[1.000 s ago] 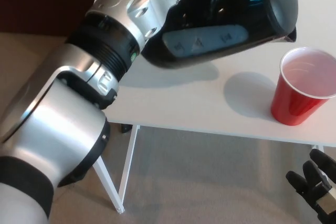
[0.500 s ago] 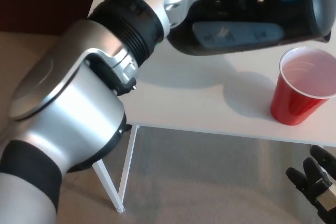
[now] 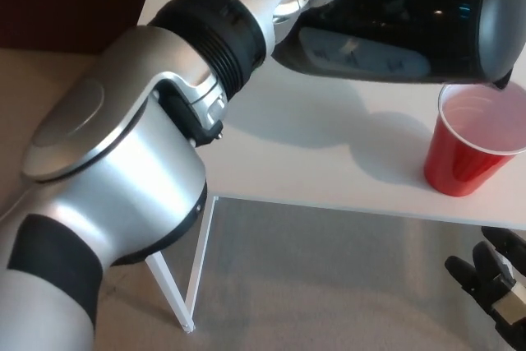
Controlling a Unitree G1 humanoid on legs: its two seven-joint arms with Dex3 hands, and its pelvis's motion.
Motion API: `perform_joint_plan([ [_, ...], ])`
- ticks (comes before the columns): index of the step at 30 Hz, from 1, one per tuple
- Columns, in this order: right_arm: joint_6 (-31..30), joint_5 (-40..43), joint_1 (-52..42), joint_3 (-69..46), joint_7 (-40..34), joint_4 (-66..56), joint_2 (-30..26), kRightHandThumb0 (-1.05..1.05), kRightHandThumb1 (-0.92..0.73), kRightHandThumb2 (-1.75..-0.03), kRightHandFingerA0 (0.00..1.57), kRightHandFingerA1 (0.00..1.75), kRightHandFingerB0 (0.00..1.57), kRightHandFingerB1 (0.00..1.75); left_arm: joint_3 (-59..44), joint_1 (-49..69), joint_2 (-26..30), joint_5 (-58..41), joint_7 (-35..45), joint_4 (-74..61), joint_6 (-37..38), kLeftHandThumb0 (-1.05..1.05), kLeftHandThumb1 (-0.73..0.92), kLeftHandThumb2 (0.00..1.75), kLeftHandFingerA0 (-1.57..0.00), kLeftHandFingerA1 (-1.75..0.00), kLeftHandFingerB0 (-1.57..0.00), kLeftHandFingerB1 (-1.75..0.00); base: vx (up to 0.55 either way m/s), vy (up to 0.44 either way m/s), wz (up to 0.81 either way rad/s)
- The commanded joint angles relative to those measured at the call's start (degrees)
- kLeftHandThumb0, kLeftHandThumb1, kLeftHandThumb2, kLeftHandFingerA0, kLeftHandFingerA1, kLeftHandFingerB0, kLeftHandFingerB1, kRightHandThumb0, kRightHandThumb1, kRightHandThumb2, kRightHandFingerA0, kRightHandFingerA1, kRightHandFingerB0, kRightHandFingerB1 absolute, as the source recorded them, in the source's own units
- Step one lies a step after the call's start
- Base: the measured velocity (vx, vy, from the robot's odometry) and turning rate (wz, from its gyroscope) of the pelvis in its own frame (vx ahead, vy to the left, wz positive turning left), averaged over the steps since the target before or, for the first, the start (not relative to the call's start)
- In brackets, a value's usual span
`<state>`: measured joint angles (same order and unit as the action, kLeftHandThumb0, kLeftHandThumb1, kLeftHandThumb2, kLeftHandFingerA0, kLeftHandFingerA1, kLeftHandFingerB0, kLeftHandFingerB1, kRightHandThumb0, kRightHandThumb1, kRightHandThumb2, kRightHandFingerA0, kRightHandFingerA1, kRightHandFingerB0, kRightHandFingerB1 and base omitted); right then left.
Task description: The robot walk towards a table in front and uses its left hand to pick up the pot from the base and pour water to the cup on the right hand side
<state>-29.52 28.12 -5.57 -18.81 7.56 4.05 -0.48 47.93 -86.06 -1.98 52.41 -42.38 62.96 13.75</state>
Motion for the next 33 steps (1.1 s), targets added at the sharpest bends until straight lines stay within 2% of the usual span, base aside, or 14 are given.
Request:
perform_joint_plan([
  [1, -0.18, 0.25, -0.04, -0.16, 0.66, -0.03, -0.99, -0.36, -0.68, -0.61, 0.25, 0.53, 0.15, 0.36, 0.02, -3.26, 0.95, 2.75, -3.57, -0.34, 2.64, -0.28, 0.54, 0.57, -0.97, -1.75, -0.81, -1.50, 0.00, 0.000, 0.00],
  [8, 0.07, -0.12, 0.37, -0.25, 0.31, 0.68, -1.00, -0.35, -0.68, -0.62, 0.25, 0.53, 0.17, 0.37, 1.65, -4.61, 1.95, 5.83, -2.70, -0.82, 1.38, -0.30, 0.49, 0.55, -0.98, -1.75, -0.87, -1.19, 0.00, 0.000, 0.00],
  [15, -0.24, 0.30, 0.35, -0.35, 0.53, 0.41, -1.12, -0.36, -0.68, -0.61, 0.24, 0.52, 0.15, 0.36, 7.12, -6.95, 3.99, 11.62, -3.84, -0.52, 1.73, -0.31, 0.47, 0.57, -1.00, -1.71, -0.88, -1.17, 0.00, 0.000, 0.00],
  [16, -0.13, 0.13, 0.20, -0.32, 0.34, 0.28, -1.02, -0.35, -0.69, -0.61, 0.25, 0.52, 0.16, 0.36, 7.39, -6.73, 3.94, 11.40, -4.25, -0.24, 2.47, -0.31, 0.50, 0.59, -0.97, -1.73, -0.82, -1.29, 0.00, 0.000, 0.00],
  [20, 0.04, 0.19, 0.25, -0.19, 0.82, 0.35, -1.11, -0.37, -0.66, -0.61, 0.23, 0.53, 0.16, 0.37, 8.51, -6.58, 4.33, 12.35, -2.00, -1.18, 1.34, -0.39, 0.49, 0.58, -0.94, -1.72, -0.83, -1.29, 0.00, 0.000, 0.00],
  [22, -0.05, -0.04, 0.37, -0.11, 0.42, 0.21, -1.09, -0.36, -0.68, -0.60, 0.24, 0.51, 0.15, 0.35, 9.01, -6.61, 4.75, 13.04, -0.74, -1.93, 1.33, -0.35, 0.49, 0.57, -0.95, -1.72, -0.85, -1.18, 0.00, 0.000, 0.00],
  [23, -0.25, 0.05, 0.63, -0.22, 0.12, 0.01, -1.04, -0.37, -0.67, -0.61, 0.22, 0.51, 0.17, 0.37, 9.03, -6.56, 5.14, 12.79, 2.57, -2.80, 2.17, -0.33, 0.35, 0.83, -1.25, -1.35, -0.90, -1.00, 0.00, 0.000, 0.00],
  [24, -0.26, -0.09, 0.73, -0.12, 0.07, -0.04, -1.12, -0.37, -0.68, -0.60, 0.23, 0.51, 0.17, 0.36, 9.13, -6.34, 5.24, 13.13, 2.72, -3.18, 1.73, -0.40, 0.48, 0.59, -0.99, -1.64, -0.88, -1.11, 0.00, 0.000, 0.00],
  [26, -0.67, 0.09, 0.96, -0.30, -0.09, 0.12, -1.15, -0.37, -0.68, -0.60, 0.26, 0.53, 0.18, 0.36, 9.29, -5.67, 5.38, 13.51, 4.35, -4.20, 0.78, -0.41, 0.49, 0.60, -0.98, -1.64, -0.88, -1.10, 0.00, 0.000, 0.00],
  [27, -0.69, 0.00, 1.04, -0.27, -0.23, 0.09, -1.15, -0.32, -0.46, -0.96, 0.26, 0.61, 0.09, 0.50, 9.38, -5.53, 5.38, 13.70, 4.20, -4.36, 0.53, -0.40, 0.49, 0.59, -0.99, -1.64, -0.87, -1.12, 0.00, 0.000, 0.00],
  [28, -0.78, -0.08, 1.18, -0.29, -0.47, 0.02, -1.11, -0.30, -0.46, -0.96, 0.26, 0.61, 0.09, 0.51, 9.37, -5.31, 5.39, 13.84, 3.96, -4.62, 0.35, -0.34, 0.35, 0.86, -1.26, -1.33, -0.89, -1.00, 0.00, 0.000, 0.00],
  [29, -0.95, 0.02, 1.29, -0.41, -0.64, -0.02, -1.05, -0.30, -0.46, -0.96, 0.26, 0.61, 0.09, 0.51, 9.21, -5.11, 5.40, 13.82, 4.15, -4.92, 0.34, -0.34, 0.35, 0.86, -1.26, -1.33, -0.89, -1.00, 0.00, 0.000, 0.00],
  [30, -0.76, -0.01, 1.33, -0.30, -0.40, 0.04, -1.04, -0.36, -0.66, -0.61, 0.27, 0.53, 0.17, 0.37, 9.08, -4.70, 5.38, 14.12, 3.53, -5.46, 0.00, -0.40, 0.51, 0.55, -1.00, -1.65, -0.88, -1.14, 0.00, 0.000, 0.00],
  [33, -0.38, -0.34, 1.37, 0.03, 0.10, 0.24, -1.28, -0.37, -0.67, -0.61, 0.26, 0.51, 0.16, 0.36, 8.39, -4.05, 5.22, 13.66, 2.65, -5.80, 0.84, -0.41, 0.53, 0.56, -0.98, -1.69, -0.85, -1.17, 0.00, 0.000, 0.00],
])
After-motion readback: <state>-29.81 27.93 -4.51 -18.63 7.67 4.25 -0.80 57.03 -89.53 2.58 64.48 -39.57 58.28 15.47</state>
